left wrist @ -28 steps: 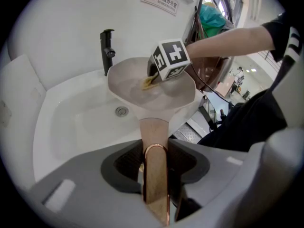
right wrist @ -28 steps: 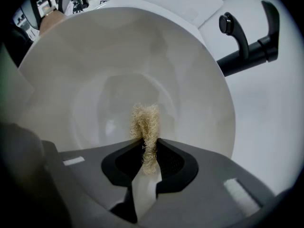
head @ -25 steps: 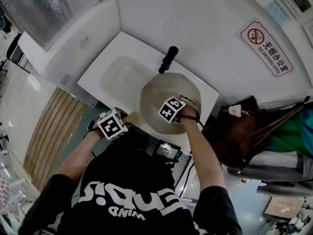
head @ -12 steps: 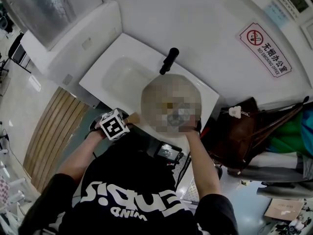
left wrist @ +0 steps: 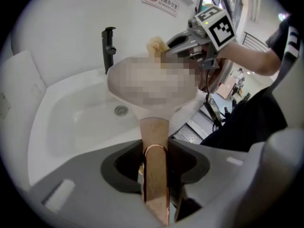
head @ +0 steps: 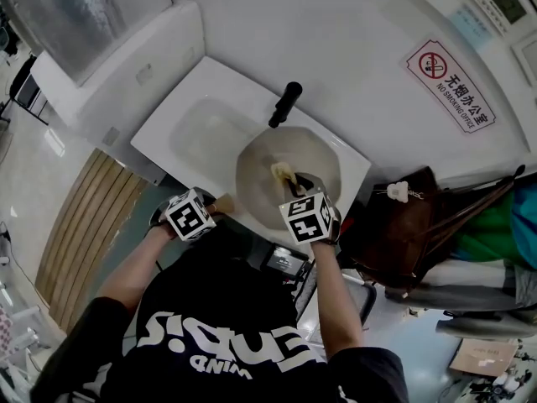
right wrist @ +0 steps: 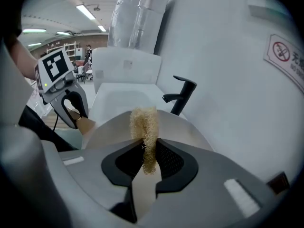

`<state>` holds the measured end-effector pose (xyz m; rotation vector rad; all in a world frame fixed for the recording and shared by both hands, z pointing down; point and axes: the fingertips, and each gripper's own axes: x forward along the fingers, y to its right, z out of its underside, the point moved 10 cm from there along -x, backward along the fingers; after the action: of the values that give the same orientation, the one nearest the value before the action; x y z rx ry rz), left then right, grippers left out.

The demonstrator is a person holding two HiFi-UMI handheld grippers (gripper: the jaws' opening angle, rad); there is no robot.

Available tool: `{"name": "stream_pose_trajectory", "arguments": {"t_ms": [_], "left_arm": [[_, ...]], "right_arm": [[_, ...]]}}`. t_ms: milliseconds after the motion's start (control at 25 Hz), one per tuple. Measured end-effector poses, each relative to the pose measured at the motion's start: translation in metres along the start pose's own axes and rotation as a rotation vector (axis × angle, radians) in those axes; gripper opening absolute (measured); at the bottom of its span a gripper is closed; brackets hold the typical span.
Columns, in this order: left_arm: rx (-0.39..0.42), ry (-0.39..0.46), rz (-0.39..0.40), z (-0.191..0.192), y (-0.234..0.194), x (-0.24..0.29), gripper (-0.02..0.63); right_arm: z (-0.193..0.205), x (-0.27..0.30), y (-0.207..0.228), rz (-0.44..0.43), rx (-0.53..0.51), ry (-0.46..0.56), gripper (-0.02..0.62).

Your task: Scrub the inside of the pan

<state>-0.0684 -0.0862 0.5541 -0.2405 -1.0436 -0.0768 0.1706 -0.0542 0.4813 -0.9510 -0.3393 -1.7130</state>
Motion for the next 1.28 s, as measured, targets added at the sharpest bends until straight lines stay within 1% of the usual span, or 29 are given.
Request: {"name": "stream_pose_trajectory", "arguments": {"t_ms": [120,400,520,600,680,800,840,880,920,1040,1160,1280], "left_arm": [[-0.004,0.012,0.007,0.002,0.001,0.003,0.160],[0.006,0.041,0.008,0.008,0.000,0.005,0.163],[0.041,0.046,-0.002,0.003,0.004,0.000,0.163],[0.075,0.069,-0.025,-0.002,0.008,-0.007,0.166],[0.088,0.117,-0.066,-0.005,0.010,-0.017,0.166],[0.073,0.229,-0.142,-0.010,0.009,-0.040,0.162],[0.069,0.265,-0.167,-0.013,0.009,-0.048,0.115],[0.066,0.293,-0.188,-0.015,0.008,-0.056,0.027],[0.062,0.315,-0.200,-0.017,0.009,-0.063,-0.006],[0.042,0.359,-0.190,-0.024,0.013,-0.080,-0.006],[0.022,0.410,-0.176,-0.035,0.022,-0.097,-0.005],[0.008,0.505,-0.190,-0.043,0.030,-0.112,-0.005]], "right_arm": [[0.005,-0.008,-0.005,-0.002,0.041,0.034,0.074],[0.014,-0.014,-0.010,-0.013,0.095,0.065,0.074],[0.012,-0.019,-0.010,-0.011,0.088,0.080,0.074],[0.009,-0.025,-0.009,-0.008,0.093,0.099,0.074],[0.006,-0.033,-0.008,-0.004,0.109,0.124,0.074],[0.007,-0.045,-0.010,-0.001,0.145,0.164,0.074],[0.008,-0.049,-0.011,0.000,0.152,0.176,0.074],[0.008,-0.054,-0.012,0.001,0.157,0.185,0.074],[0.007,-0.058,-0.014,0.000,0.161,0.193,0.074],[0.004,-0.074,-0.017,-0.006,0.186,0.228,0.074],[0.001,-0.093,-0.018,-0.003,0.255,0.294,0.074],[-0.002,-0.109,-0.025,0.003,0.322,0.388,0.074]]}}
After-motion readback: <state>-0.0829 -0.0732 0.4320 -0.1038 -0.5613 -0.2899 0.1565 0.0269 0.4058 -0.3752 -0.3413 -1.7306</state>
